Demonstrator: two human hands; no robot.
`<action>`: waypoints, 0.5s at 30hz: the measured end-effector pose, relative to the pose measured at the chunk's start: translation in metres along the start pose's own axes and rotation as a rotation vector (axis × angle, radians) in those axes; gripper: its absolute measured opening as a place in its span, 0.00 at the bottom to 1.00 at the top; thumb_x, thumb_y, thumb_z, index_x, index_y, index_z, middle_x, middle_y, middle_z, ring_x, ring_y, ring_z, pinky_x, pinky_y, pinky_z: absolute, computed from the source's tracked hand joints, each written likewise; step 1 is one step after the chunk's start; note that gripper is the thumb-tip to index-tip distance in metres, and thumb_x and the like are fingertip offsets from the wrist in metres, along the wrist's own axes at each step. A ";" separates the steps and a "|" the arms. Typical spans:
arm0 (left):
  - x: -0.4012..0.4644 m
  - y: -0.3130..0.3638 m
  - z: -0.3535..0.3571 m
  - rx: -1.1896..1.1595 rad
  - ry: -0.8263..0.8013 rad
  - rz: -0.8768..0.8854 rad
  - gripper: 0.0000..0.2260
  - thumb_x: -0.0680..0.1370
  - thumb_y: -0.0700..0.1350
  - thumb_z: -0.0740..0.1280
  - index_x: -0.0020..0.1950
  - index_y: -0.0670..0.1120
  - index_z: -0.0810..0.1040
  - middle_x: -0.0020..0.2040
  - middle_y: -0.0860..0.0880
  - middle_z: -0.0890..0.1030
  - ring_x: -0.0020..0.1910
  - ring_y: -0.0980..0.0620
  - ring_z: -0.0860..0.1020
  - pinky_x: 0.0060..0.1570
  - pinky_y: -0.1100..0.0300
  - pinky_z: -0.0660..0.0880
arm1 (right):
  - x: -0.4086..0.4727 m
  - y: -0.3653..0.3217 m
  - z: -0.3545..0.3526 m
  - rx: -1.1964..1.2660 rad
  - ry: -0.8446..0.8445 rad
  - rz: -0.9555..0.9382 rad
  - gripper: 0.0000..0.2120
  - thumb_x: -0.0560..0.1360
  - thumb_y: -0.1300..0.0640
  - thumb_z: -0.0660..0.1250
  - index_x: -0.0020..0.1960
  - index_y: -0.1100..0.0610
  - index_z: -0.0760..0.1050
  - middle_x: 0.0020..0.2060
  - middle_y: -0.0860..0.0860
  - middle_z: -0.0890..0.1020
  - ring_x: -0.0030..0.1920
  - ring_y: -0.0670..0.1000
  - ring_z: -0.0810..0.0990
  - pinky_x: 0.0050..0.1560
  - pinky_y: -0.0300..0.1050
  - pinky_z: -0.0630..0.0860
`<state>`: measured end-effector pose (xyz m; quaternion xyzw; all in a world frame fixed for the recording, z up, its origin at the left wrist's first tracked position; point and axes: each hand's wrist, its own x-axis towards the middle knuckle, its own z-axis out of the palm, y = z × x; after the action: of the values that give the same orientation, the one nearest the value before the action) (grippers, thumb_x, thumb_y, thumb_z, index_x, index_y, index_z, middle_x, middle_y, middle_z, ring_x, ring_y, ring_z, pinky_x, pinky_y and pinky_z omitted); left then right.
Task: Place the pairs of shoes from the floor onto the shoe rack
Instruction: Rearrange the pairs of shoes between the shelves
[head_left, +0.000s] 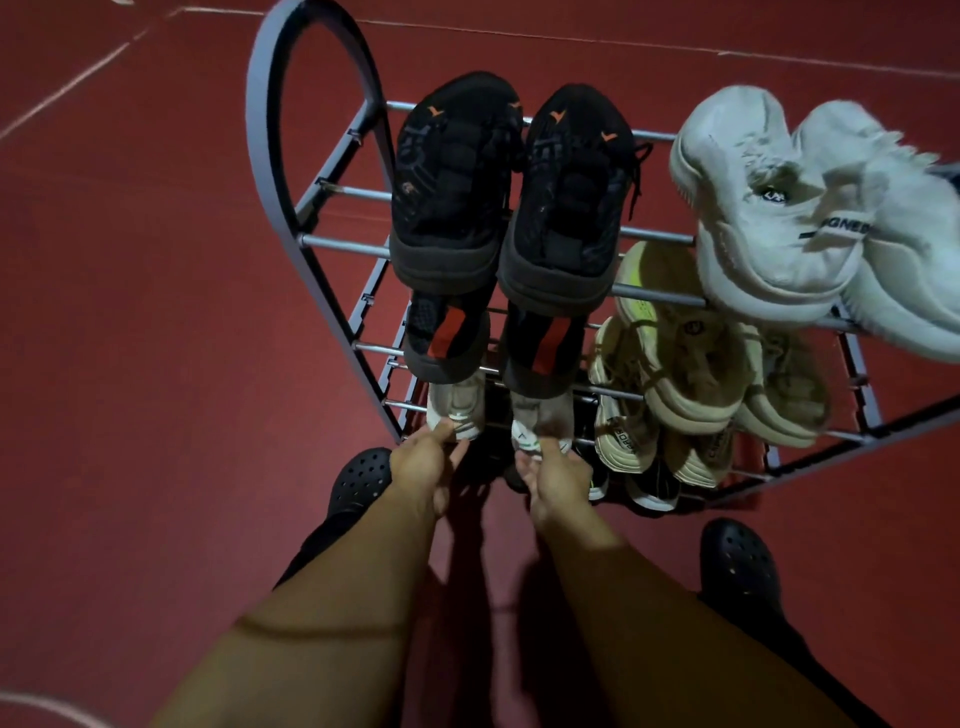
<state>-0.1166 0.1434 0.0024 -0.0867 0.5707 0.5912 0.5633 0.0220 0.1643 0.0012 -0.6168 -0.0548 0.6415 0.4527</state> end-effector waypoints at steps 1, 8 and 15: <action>0.001 0.002 0.005 0.006 -0.014 -0.003 0.14 0.77 0.31 0.69 0.62 0.32 0.78 0.55 0.39 0.85 0.54 0.45 0.84 0.53 0.56 0.82 | 0.004 -0.009 0.005 0.033 -0.015 0.015 0.05 0.80 0.63 0.65 0.52 0.65 0.74 0.46 0.63 0.80 0.37 0.53 0.81 0.30 0.40 0.80; 0.017 0.001 0.029 0.159 -0.033 -0.074 0.16 0.80 0.30 0.62 0.66 0.38 0.76 0.61 0.40 0.81 0.58 0.45 0.81 0.41 0.59 0.79 | 0.024 -0.023 0.009 0.006 -0.099 0.252 0.16 0.81 0.67 0.61 0.68 0.67 0.72 0.63 0.63 0.78 0.61 0.60 0.79 0.45 0.46 0.84; 0.015 0.001 0.023 0.369 -0.072 -0.064 0.15 0.79 0.37 0.64 0.65 0.45 0.77 0.50 0.47 0.83 0.45 0.52 0.81 0.37 0.59 0.78 | 0.015 -0.020 0.003 -0.103 -0.158 0.288 0.13 0.80 0.59 0.64 0.64 0.59 0.73 0.59 0.59 0.79 0.49 0.56 0.83 0.47 0.48 0.80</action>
<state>-0.1101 0.1697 -0.0010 0.0209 0.6458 0.4610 0.6083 0.0321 0.1876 0.0037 -0.5884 -0.0338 0.7425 0.3182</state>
